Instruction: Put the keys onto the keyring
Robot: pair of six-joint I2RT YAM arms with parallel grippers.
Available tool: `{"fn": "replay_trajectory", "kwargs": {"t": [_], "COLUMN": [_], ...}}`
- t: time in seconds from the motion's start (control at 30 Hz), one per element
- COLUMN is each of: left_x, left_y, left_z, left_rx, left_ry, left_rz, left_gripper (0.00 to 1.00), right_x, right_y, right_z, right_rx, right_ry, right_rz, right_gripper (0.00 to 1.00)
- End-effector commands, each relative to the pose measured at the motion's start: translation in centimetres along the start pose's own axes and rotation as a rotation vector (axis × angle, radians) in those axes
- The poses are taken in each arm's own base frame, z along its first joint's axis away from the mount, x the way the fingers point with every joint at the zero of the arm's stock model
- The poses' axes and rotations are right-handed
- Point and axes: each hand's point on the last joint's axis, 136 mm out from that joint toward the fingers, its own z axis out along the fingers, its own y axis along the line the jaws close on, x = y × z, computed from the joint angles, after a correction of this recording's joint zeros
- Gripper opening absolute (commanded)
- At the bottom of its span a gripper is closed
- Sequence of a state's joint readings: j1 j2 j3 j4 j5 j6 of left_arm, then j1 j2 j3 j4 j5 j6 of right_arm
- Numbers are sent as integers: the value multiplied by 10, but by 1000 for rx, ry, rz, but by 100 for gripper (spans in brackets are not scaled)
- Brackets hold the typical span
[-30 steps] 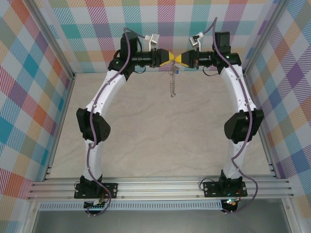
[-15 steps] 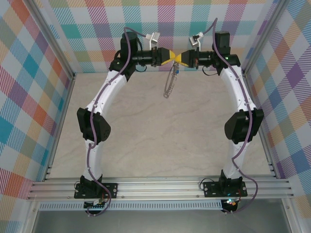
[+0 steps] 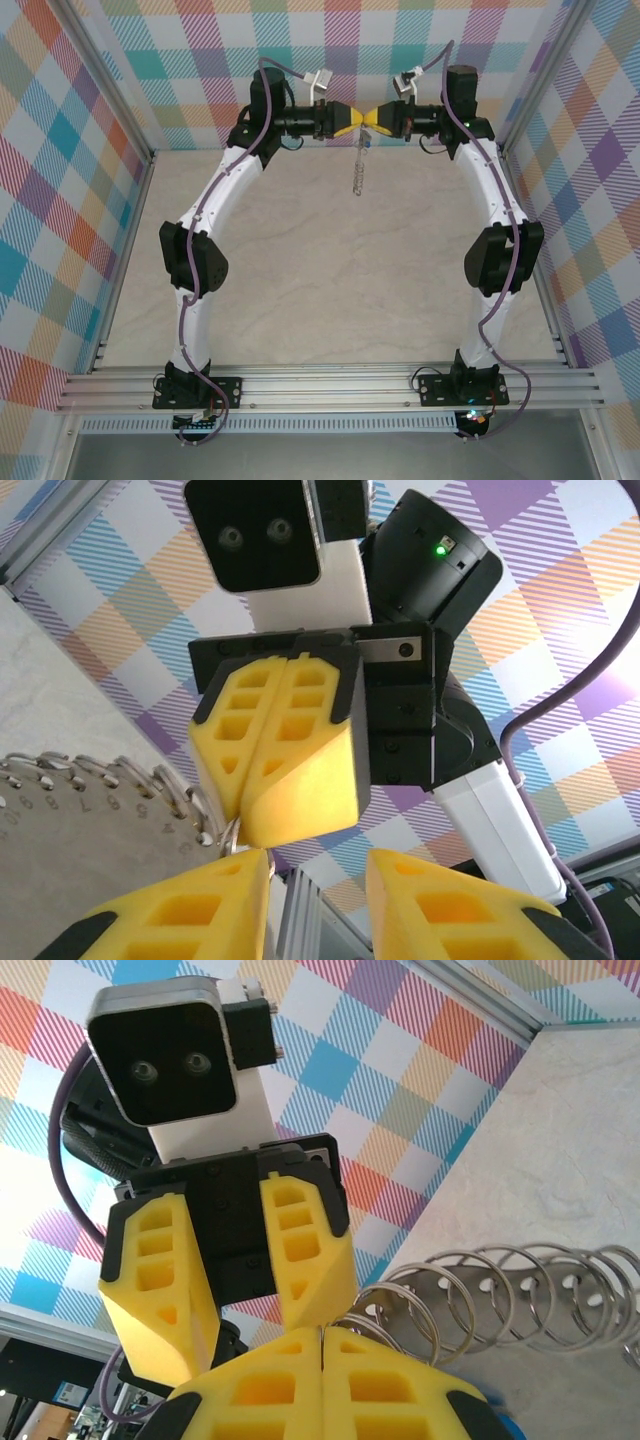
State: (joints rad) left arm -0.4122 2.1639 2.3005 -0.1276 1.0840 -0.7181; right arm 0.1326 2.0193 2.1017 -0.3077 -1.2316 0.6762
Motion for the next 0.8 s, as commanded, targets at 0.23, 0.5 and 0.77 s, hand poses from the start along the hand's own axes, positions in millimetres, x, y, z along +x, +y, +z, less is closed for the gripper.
{"fn": "replay_trajectory", "kwargs": {"t": [0.23,0.5,0.77], "left_x": [-3,1,1], "left_y": [-31,-35,-36], "left_z": [-3,5,9], "left_rx": [46,64,73], "left_ry": [-2,14,19], "left_rz": [58,60,62], "left_gripper": [33,32,28], "right_x": [2,2,3], "right_y": [41,41,40], "right_z": [-8,-6,-6], "right_rx": [-56,-62,-63], "right_ry": [13,18,20], "right_rz": [-95,-92,-90], "right_gripper": [0,0,0]}}
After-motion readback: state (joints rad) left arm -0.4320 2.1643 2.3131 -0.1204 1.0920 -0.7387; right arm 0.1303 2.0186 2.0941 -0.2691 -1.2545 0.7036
